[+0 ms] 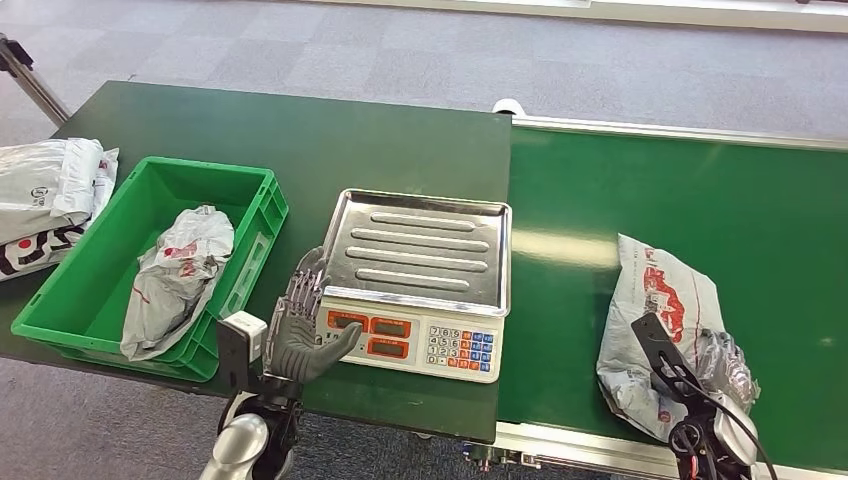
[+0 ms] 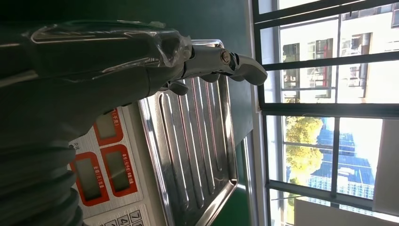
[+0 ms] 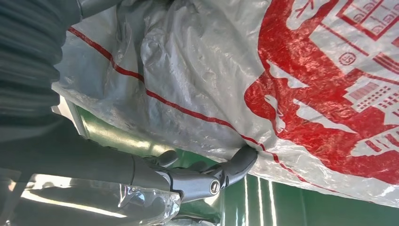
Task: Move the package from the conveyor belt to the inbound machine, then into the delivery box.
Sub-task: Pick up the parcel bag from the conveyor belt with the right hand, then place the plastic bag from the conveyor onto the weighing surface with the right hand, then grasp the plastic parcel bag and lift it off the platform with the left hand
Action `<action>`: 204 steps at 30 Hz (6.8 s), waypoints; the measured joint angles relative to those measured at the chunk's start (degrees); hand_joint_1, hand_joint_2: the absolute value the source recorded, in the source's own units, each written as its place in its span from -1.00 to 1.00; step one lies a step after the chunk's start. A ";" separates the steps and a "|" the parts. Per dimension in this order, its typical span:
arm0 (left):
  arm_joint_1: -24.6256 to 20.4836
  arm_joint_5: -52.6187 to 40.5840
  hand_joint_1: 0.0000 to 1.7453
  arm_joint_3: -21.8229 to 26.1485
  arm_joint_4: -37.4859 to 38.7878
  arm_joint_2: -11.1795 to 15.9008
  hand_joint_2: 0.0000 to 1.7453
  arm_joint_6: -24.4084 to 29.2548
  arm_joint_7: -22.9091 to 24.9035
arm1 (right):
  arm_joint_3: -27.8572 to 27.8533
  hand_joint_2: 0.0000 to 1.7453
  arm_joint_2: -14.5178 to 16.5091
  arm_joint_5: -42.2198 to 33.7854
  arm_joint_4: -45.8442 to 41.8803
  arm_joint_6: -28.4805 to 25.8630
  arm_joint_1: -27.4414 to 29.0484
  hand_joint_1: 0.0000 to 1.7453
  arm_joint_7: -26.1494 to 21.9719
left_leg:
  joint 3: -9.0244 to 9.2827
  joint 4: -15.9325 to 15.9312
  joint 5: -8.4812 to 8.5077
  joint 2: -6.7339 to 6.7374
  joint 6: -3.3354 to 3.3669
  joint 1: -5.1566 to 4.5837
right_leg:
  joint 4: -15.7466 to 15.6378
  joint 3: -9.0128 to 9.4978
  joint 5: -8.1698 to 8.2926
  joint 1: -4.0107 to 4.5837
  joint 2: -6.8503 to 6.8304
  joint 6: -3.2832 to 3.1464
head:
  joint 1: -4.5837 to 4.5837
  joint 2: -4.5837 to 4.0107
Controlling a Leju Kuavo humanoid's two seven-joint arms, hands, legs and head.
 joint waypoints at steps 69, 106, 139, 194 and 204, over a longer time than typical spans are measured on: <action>-6.63 6.31 -1.00 -1.88 1.84 -0.15 1.00 6.05 -12.44 | 24.10 1.00 6.08 -17.60 -17.00 -10.47 -12.40 1.00 -43.99 | -0.05 0.00 0.08 0.09 0.00 0.01 | 0.03 -0.06 0.04 0.01 0.03 -0.01 | 0.01 0.00; -11.25 8.28 -1.00 -6.01 7.47 -1.54 1.00 4.98 -9.22 | 31.50 1.00 17.05 -46.86 -0.58 -5.46 -6.64 -1.00 -48.03 | -0.02 0.00 0.09 0.06 0.00 0.01 | 0.04 -0.08 0.04 0.01 0.02 -0.02 | 0.02 0.00; -15.84 -12.08 -1.00 -8.38 7.95 -0.21 1.00 6.64 -10.03 | 21.22 1.00 15.22 -50.89 -25.87 -4.28 9.89 -1.00 -47.35 | 0.00 0.00 0.10 0.03 0.00 0.01 | 0.03 -0.04 0.05 0.01 0.01 -0.02 | 0.02 0.00; -36.09 -47.48 1.00 -26.23 40.49 -2.52 1.00 -2.73 8.84 | 7.11 1.00 18.79 -52.09 -29.37 4.94 13.68 -1.00 -44.87 | 0.39 0.00 0.09 -0.01 0.00 0.01 | 0.03 0.40 0.05 0.01 0.01 -0.02 | 0.01 0.00; -36.05 -47.48 1.00 -26.20 39.74 -2.39 1.00 -2.80 8.82 | 6.91 1.00 18.93 -52.09 -29.37 4.94 13.69 -1.00 -44.87 | 0.41 0.00 0.09 0.00 0.00 0.01 | 0.03 0.41 0.05 0.01 0.02 -0.02 | 0.01 0.00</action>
